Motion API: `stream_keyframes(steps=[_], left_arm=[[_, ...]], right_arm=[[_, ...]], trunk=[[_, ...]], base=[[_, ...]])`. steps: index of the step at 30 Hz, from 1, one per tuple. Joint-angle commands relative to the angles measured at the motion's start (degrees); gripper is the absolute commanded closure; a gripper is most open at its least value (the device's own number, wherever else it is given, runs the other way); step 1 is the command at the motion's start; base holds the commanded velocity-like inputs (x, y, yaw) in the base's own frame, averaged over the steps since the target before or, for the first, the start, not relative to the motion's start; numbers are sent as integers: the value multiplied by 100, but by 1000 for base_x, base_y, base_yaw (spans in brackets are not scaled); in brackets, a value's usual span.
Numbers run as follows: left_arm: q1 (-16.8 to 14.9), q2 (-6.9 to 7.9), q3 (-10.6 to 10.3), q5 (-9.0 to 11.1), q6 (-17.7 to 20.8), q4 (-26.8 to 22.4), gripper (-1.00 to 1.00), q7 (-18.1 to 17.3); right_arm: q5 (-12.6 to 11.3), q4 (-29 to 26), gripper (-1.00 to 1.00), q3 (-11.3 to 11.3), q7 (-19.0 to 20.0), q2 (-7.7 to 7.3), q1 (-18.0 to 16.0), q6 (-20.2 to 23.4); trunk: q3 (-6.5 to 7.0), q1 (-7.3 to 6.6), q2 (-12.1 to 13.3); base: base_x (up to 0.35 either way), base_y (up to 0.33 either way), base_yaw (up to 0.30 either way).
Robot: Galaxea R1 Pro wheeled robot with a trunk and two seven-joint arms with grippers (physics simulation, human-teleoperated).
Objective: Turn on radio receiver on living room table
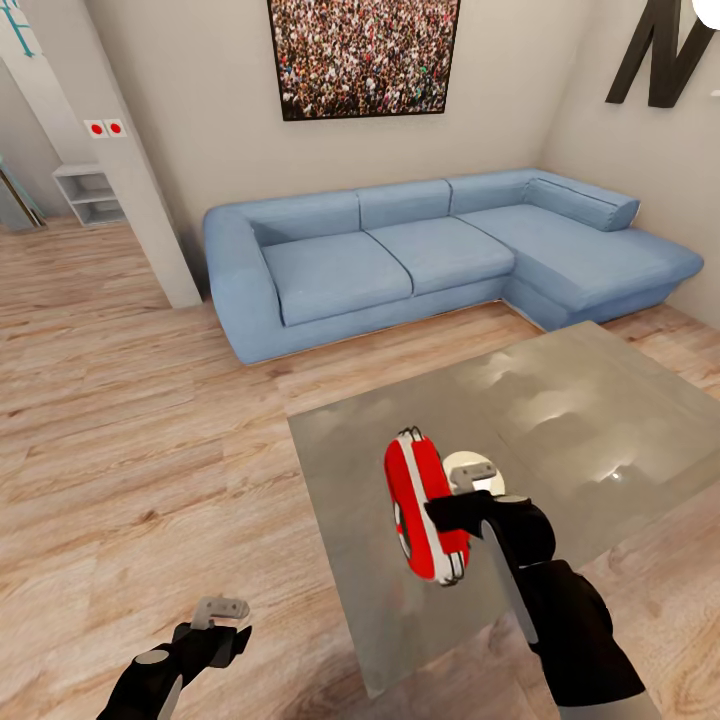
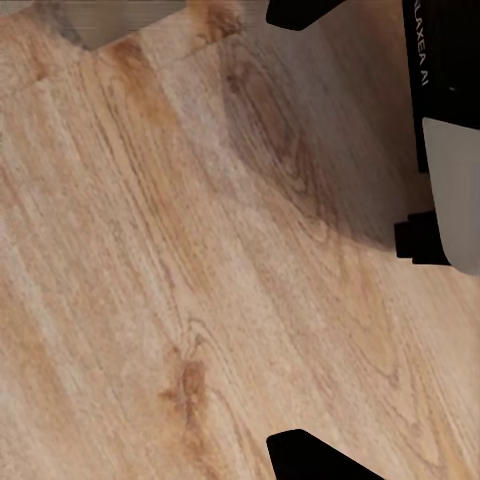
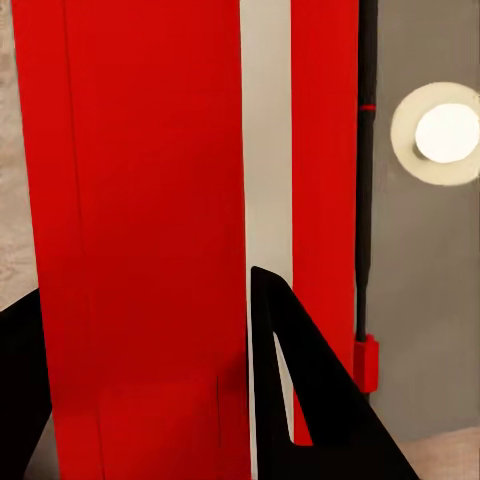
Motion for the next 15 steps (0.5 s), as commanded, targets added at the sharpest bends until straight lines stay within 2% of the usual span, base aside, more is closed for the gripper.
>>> stream_keyframes(steps=[1,2,3,4,5,6,7,8,10,12,15], left_arm=[[0,1,0,2,1,-1,-100,-3],[0,0,0,4,2,-2,-100,-7],[0,-1,1,7,3,-4,-100,-11],[0,-2,1,7,3,-8,-100,-12],[0,-2,1,7,3,-11,-100,-13],[0,-2,-1,11,3,-22,-100,-16],[0,-2,0,12,5,-29,-100,-17],[0,-2,-1,14,8,-46,-100,-41],[0,-4,0,13,14,-87,-100,-165],[0,-6,0,11,20,-129,-100,-332],[0,-9,0,9,49,-268,-100,-929]], right_arm=[[-14,-1,100,5,91,-46,-1,0],[-21,0,100,14,338,-167,-1,0],[-30,1,100,16,1427,-626,-1,0],[-22,1,100,5,1988,-833,-1,0],[-12,1,100,0,2270,-936,-1,0],[14,3,100,-11,2799,-1128,-1,0],[24,5,100,-15,3037,-1216,-1,0],[38,7,100,-24,3434,-1363,-1,0],[50,8,100,-33,3808,-1505,-1,0],[58,11,100,-32,3950,-1559,-1,0],[75,16,100,-25,4119,-1624,-1,-32]], trunk=[[0,0,0],[0,0,0],[0,0,0],[0,0,0],[0,0,0],[0,0,0],[0,0,0],[0,0,0],[0,0,0],[0,0,0],[0,0,0]], base=[[0,0,0],[0,0,0],[0,0,0],[0,0,0],[0,0,0],[0,0,0],[0,0,0],[0,0,0],[0,0,0],[0,0,0],[0,0,0]])
